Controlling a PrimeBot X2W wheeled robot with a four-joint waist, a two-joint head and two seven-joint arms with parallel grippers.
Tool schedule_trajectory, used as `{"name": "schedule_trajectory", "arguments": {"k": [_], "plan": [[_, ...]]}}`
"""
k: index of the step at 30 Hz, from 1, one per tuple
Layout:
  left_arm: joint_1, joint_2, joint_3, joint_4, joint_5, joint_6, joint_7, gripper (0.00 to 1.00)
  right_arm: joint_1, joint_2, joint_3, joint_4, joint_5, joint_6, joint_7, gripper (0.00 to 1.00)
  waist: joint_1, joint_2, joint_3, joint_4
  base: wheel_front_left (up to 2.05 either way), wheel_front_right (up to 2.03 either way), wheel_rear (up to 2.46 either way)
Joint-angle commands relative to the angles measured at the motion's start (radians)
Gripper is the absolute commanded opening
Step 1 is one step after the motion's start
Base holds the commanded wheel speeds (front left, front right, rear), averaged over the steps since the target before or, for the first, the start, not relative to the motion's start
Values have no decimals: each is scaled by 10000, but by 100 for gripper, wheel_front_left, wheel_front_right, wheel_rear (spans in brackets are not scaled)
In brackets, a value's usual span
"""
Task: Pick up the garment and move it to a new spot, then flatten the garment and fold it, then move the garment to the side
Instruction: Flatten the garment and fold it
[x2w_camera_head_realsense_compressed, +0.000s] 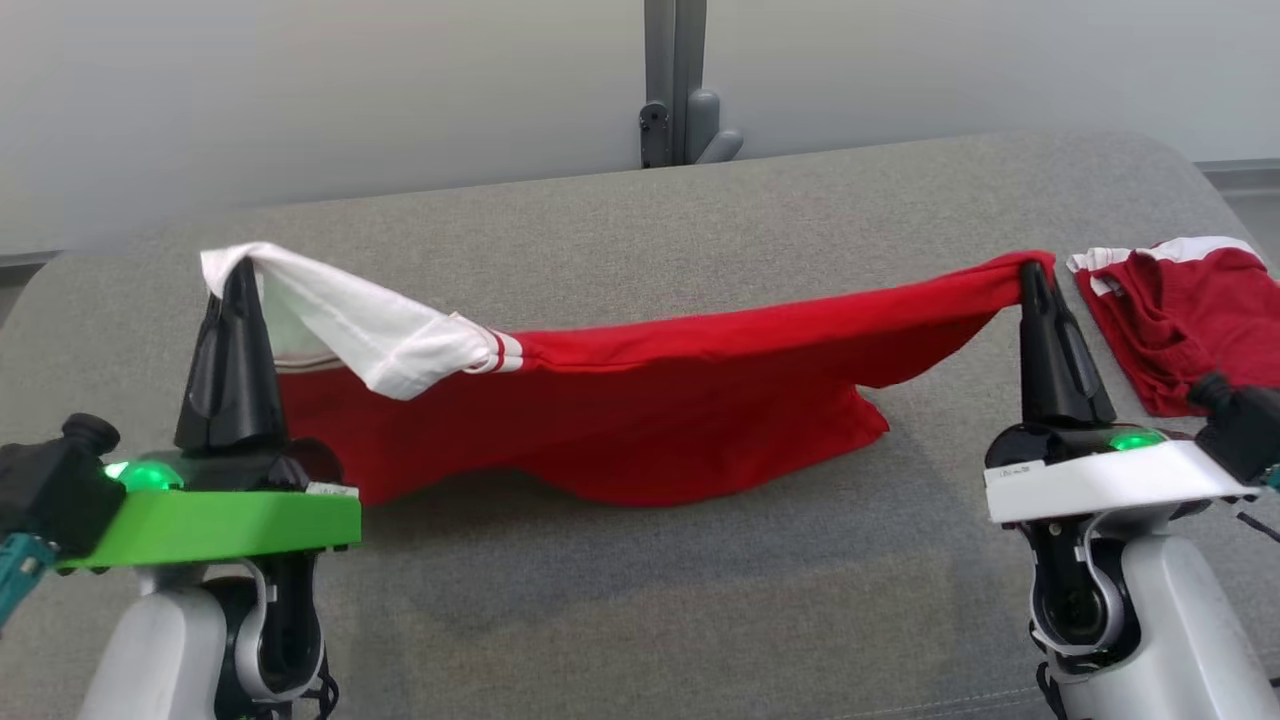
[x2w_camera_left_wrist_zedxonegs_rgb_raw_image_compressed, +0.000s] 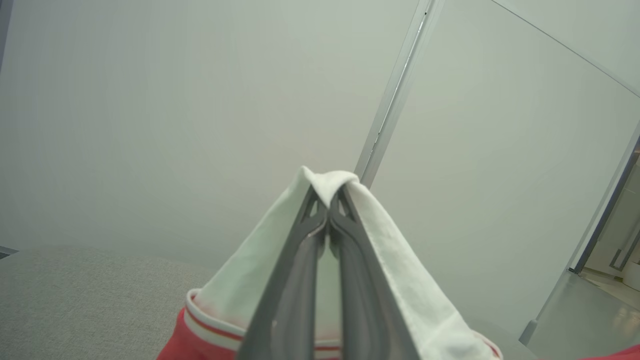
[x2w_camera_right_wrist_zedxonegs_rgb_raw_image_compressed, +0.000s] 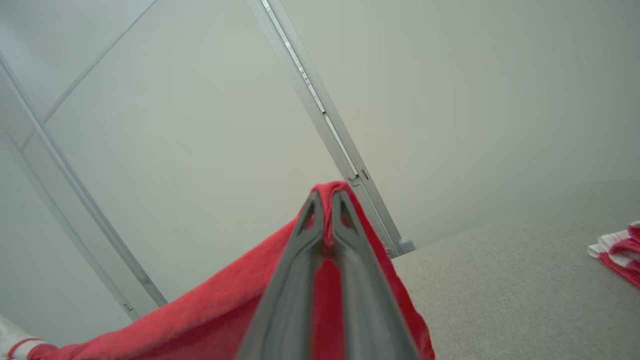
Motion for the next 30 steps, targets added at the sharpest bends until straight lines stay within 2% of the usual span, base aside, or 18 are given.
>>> {"name": "schedule_trajectory", "arguments": {"k": [1, 10, 16, 23, 27, 30], "plan": [[-139, 137, 32, -311, 141, 69, 113, 0, 171, -68, -63, -287, 45, 2, 94, 0, 0, 101, -132, -121, 0, 0, 0], [-1369, 803, -23, -3069, 473, 332, 1397, 0, 319, -132, -739, -3271, 67, 2, 1145, 0, 0, 101, -170, -226, 0, 0, 0], [-2786, 977, -159, -3141, 408, 237, 2158, 0, -262, -129, -1063, -4104, -330, 2, 1989, 0, 0, 101, 223, -246, 0, 0, 0], [-4535, 1208, -240, -1456, 453, -139, 2596, 0, -1829, -337, -728, -3148, -713, 2, 2635, 0, 0, 101, 1269, -308, 0, 0, 0], [-6350, 1344, -243, -33, 665, -365, 2825, 0, -3908, -376, -442, -1925, -961, 2, 2706, 0, 0, 101, 2394, -372, 0, 0, 0], [-8116, 1504, -477, 1390, 1174, -507, 3028, 0, -5897, -336, -352, -430, -1360, 2, 2501, 0, 0, 101, 3178, -440, 0, 0, 0]]}}
